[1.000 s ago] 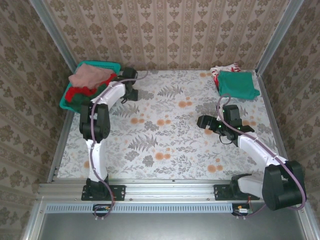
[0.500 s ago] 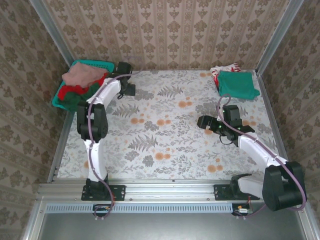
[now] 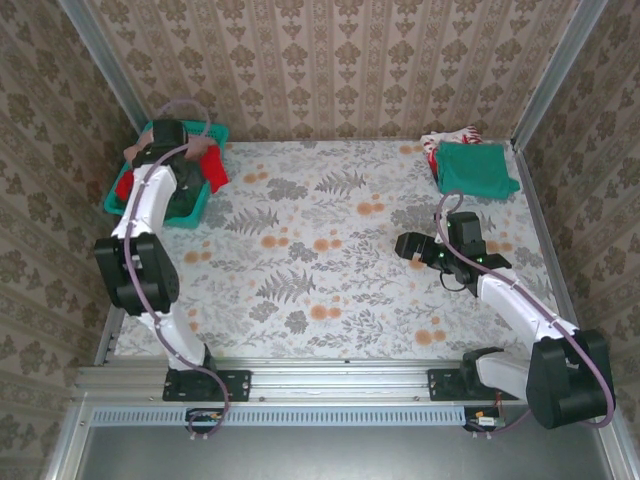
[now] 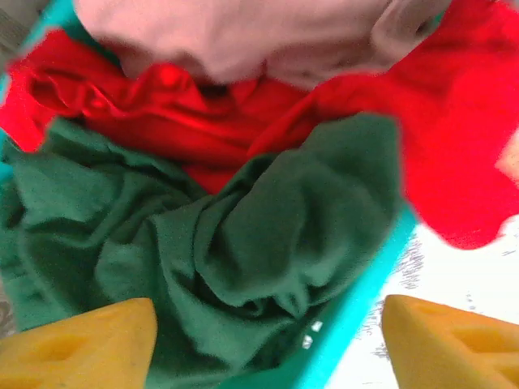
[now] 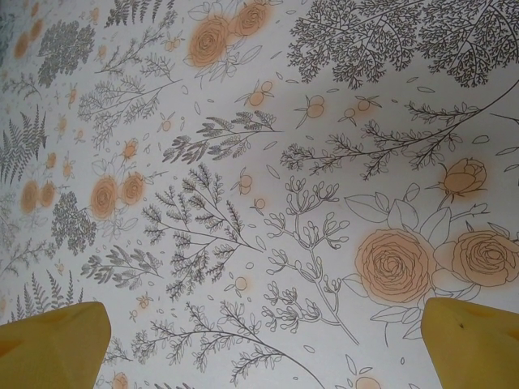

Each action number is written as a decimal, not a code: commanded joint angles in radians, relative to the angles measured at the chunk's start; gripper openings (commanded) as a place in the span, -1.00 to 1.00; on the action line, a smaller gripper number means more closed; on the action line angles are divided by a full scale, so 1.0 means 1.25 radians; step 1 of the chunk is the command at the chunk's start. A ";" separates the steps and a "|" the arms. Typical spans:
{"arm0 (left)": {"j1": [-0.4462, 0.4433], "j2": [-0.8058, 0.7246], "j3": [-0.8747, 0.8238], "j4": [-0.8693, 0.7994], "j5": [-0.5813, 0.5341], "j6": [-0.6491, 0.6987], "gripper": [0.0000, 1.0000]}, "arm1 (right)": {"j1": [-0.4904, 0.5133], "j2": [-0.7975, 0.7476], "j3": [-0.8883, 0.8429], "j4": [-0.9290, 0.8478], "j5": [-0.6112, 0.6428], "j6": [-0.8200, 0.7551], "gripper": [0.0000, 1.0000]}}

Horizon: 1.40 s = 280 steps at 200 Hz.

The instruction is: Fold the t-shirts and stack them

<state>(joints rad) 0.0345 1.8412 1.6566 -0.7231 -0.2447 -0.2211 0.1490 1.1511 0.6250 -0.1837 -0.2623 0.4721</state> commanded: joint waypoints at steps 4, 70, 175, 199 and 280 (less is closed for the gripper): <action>-0.001 0.072 0.032 -0.044 0.043 -0.002 0.35 | 0.005 -0.010 -0.005 0.004 -0.006 0.003 1.00; 0.006 0.138 0.111 -0.090 0.014 -0.005 -0.71 | 0.005 -0.028 0.009 -0.043 -0.005 -0.006 1.00; -0.014 -0.243 0.008 -0.011 0.127 -0.083 -1.00 | 0.008 -0.135 0.016 -0.083 0.001 0.008 1.00; -0.024 -0.294 -0.013 0.001 0.160 -0.094 -1.00 | 0.009 -0.131 0.021 -0.084 -0.010 0.008 1.00; -0.067 -0.278 0.095 -0.046 0.235 -0.075 -1.00 | 0.012 -0.093 0.024 -0.034 -0.023 0.023 1.00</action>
<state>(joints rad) -0.0208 1.4925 1.6661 -0.7876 -0.0097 -0.3145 0.1555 1.0199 0.6258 -0.2501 -0.2649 0.4786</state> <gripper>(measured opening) 0.048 0.999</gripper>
